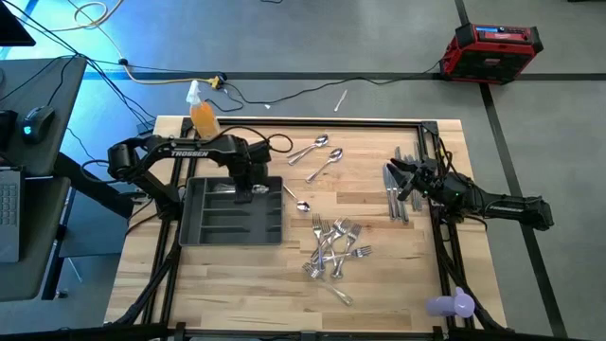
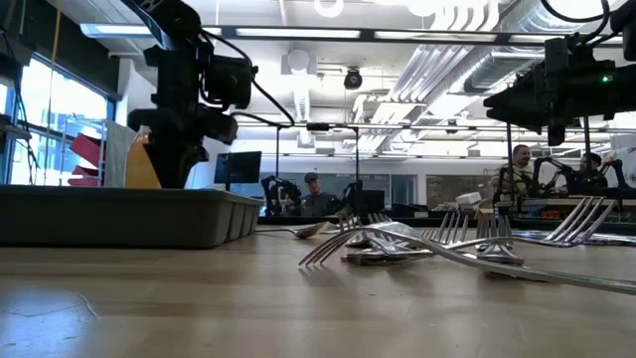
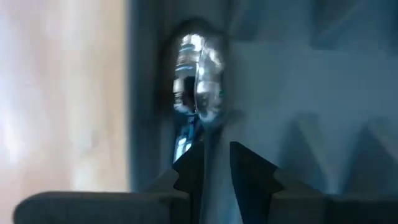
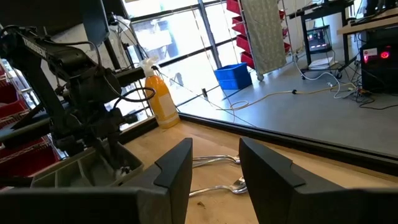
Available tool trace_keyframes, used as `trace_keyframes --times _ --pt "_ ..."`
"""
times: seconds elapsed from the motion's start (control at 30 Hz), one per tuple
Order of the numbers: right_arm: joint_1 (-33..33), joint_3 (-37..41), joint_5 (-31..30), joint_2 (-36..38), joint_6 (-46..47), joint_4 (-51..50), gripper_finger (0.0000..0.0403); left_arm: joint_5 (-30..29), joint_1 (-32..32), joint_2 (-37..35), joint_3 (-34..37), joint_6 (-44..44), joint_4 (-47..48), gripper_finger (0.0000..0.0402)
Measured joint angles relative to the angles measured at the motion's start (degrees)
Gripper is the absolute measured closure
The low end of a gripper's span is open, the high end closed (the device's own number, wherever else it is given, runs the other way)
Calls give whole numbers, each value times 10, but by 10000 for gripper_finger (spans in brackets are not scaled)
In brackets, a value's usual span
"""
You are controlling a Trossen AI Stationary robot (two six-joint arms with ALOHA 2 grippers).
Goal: Sort silverware
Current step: Put the silver spoon into the black silverware tray
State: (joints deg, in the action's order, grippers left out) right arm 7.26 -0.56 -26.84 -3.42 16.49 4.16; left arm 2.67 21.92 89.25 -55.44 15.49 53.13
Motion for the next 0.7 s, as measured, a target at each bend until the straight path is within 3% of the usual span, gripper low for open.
trace_keyframes --times 0.13,0.23,0.33,0.53,0.7 --pt "0 0 0 0 0 0 282 -69 1 0 -44 -23 58 327" --pt "0 0 0 0 0 0 282 -83 1 0 -103 -52 78 326" --pt "0 0 -1 0 0 0 282 -55 -3 -1 -151 -79 13 326" --pt "0 0 -8 0 0 0 282 37 -7 14 -164 -108 -235 325" --pt "0 0 -8 0 0 0 282 104 -35 77 -175 -73 -254 325"
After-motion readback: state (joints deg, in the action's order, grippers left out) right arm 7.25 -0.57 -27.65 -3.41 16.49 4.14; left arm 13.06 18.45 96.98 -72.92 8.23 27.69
